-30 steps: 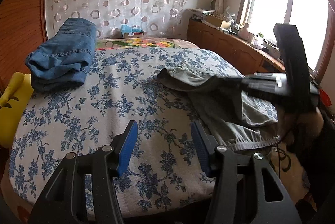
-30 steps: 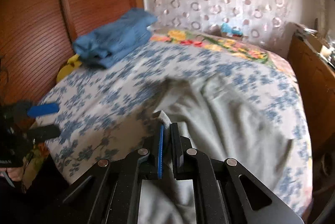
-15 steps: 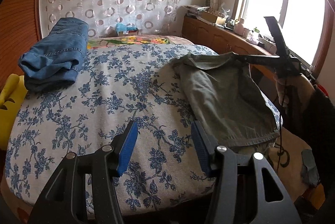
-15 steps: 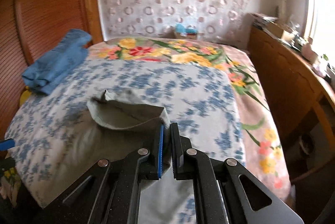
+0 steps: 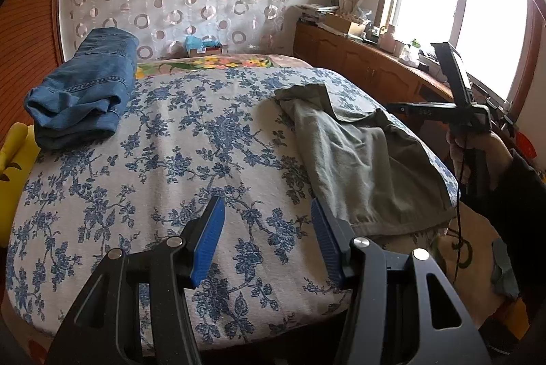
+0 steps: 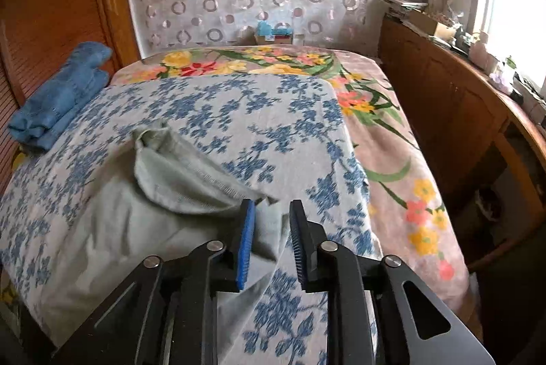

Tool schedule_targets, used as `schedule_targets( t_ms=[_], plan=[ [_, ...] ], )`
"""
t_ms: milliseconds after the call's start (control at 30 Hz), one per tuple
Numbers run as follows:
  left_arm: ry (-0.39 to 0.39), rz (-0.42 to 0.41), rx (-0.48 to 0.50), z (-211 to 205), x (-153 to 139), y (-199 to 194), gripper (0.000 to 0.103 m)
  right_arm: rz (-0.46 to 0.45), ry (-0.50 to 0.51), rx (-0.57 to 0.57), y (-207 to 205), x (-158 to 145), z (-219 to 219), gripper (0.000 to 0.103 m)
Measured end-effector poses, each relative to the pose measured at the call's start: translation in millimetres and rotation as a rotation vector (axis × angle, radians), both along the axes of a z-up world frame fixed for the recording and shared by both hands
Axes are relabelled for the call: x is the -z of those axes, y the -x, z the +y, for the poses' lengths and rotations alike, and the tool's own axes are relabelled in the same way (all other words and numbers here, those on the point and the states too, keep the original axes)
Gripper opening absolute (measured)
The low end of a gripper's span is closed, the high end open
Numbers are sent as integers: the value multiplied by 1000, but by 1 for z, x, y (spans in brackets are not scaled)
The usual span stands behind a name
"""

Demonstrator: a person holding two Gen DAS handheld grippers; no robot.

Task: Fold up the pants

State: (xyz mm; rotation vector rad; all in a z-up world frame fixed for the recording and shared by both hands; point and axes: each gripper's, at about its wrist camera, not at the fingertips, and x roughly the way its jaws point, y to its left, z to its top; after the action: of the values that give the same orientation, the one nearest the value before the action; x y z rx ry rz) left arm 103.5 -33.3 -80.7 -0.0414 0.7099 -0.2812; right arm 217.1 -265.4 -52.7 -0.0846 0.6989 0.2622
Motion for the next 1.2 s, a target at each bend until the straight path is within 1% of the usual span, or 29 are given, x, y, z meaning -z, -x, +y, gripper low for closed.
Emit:
schedule_targets(
  t_ms=[67, 100, 233, 333, 433, 500, 600, 733, 833, 967, 1200],
  plan=[
    [-2, 6, 5, -3, 2, -1, 54, 4, -7, -30, 9, 3, 1, 33],
    [-3, 9, 7, -4, 3, -1, 54, 10, -9, -44, 11, 6, 0, 35],
    [-11, 14, 19, -11, 5, -1, 54, 37, 37, -64, 14, 20, -2, 35],
    [-13, 15, 21, -12, 6, -1, 54, 49, 92, 10, 3, 30, -12, 35],
    [-10, 17, 20, -12, 6, -1, 54, 41, 54, 70, -5, 29, -33, 35],
    [-8, 19, 19, -12, 7, -1, 54, 21, 60, 111, -8, 27, -42, 35],
    [-6, 25, 22, -14, 9, -2, 54, 11, 55, 119, -11, 26, -48, 35],
    [-7, 31, 30, -17, 12, -4, 54, -23, 19, 59, -8, 20, -41, 35],
    [-4, 37, 39, -19, 13, -7, 54, -39, 0, -13, -6, 17, -34, 35],
    [-14, 38, 58, -23, 14, -18, 54, -39, 10, -134, -12, 15, -15, 36],
    [-17, 35, 85, -31, 16, -35, 54, 1, -19, -264, -32, 13, 9, 36]
  ],
)
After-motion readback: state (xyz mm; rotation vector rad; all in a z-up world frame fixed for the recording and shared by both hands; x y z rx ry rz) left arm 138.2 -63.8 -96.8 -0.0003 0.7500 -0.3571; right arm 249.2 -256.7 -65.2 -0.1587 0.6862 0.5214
